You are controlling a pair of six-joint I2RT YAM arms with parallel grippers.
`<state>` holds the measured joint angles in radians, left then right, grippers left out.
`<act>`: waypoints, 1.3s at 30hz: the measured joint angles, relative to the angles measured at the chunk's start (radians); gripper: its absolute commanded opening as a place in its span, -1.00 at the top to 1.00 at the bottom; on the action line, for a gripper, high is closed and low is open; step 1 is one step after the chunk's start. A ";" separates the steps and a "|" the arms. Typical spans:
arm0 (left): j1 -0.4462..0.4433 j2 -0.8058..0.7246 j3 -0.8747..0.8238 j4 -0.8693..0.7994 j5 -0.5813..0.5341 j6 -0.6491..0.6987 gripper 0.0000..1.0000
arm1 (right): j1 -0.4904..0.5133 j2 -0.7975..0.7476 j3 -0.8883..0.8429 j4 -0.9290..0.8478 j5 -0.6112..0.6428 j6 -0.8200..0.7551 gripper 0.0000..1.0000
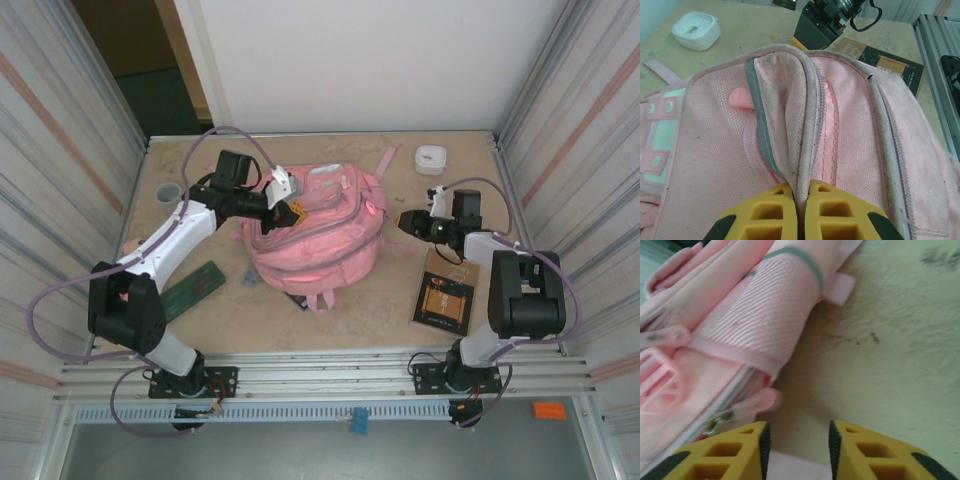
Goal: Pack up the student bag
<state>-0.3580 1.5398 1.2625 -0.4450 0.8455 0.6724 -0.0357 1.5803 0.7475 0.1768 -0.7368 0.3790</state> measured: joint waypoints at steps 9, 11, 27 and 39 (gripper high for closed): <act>0.008 -0.027 0.000 0.017 -0.011 -0.024 1.00 | -0.004 -0.257 -0.197 0.061 -0.040 0.031 -0.19; 0.011 -0.027 0.000 0.024 -0.008 -0.029 1.00 | 0.010 -0.311 -0.210 0.050 -0.063 0.025 -0.22; 0.023 -0.027 0.000 0.033 0.023 -0.050 1.00 | 0.137 -0.191 -0.072 0.043 -0.261 -0.037 -0.01; 0.023 -0.027 0.000 0.076 0.006 -0.084 1.00 | 0.144 -0.181 -0.060 -0.028 -0.300 -0.080 0.98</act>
<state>-0.3347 1.5127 1.2625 -0.3695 0.8520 0.5880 0.1085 1.3994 0.6876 0.1486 -1.0370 0.2993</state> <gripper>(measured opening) 0.077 0.083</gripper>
